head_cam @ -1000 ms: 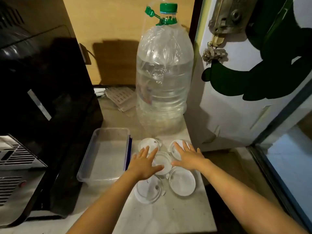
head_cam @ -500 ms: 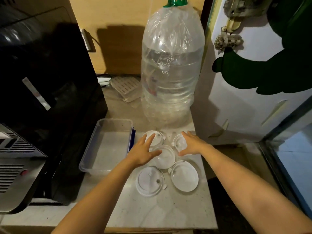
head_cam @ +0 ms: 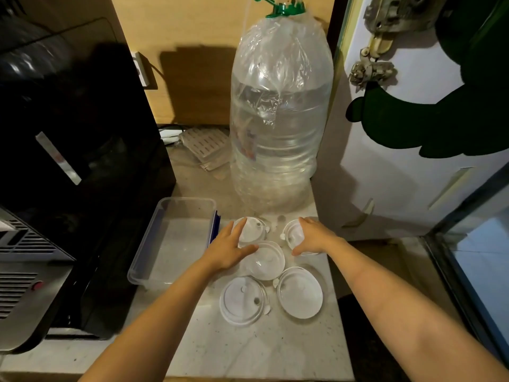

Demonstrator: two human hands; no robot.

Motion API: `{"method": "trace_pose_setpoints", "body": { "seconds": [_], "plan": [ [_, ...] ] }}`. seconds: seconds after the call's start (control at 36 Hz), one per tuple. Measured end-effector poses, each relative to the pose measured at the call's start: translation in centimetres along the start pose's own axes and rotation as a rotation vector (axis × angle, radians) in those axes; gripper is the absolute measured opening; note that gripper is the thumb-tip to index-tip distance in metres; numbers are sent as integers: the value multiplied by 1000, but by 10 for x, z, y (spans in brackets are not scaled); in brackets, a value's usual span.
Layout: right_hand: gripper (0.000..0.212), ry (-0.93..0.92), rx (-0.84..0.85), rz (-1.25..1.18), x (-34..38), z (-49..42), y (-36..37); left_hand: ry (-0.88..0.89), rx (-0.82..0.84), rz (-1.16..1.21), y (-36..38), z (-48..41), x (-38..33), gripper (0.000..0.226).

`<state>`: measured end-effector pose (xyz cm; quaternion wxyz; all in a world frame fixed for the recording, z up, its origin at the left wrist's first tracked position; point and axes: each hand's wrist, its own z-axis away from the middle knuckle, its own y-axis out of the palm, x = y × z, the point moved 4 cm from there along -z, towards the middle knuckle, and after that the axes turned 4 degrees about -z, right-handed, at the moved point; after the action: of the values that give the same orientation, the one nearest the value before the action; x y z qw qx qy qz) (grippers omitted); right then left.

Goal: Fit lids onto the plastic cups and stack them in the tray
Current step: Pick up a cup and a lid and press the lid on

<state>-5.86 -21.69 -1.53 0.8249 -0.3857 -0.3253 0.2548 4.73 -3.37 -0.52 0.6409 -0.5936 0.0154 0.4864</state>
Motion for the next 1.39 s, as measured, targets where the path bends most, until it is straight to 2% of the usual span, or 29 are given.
{"method": "trace_pose_setpoints", "body": {
  "seconds": [0.14,0.25,0.33,0.42,0.5,0.56,0.61,0.78,0.97,1.17,1.31,1.39],
  "plan": [
    [95,-33,-108,-150,8,7,-26,26,-29,109,-10,1,-7,84],
    [82,-107,-197,-376,25,14,-52,105,-43,277,-22,3,-25,98],
    [96,-165,-172,-577,40,25,-66,120,24,500,-31,7,-40,114],
    [96,-217,-141,-694,62,41,-74,153,130,699,-40,9,-50,128],
    [88,-251,-92,-776,84,57,-78,285,214,874,-47,9,-62,124],
    [74,-281,-75,-814,97,68,-80,379,239,943,-52,11,-67,118],
    [68,-310,-66,-848,107,73,-81,430,241,970,-57,13,-69,108],
    [75,-334,-17,-892,127,77,-75,430,209,993,-68,13,-61,94],
    [46,-321,7,-962,141,73,-65,375,173,1046,-72,12,-48,79],
    [61,-274,46,-913,152,73,-59,347,153,1034,-74,15,-37,93],
    [71,-276,104,-890,153,71,-56,336,149,1039,-74,16,-31,88],
    [85,-258,119,-901,147,68,-58,320,138,1065,-75,16,-24,93]
  ]
}}
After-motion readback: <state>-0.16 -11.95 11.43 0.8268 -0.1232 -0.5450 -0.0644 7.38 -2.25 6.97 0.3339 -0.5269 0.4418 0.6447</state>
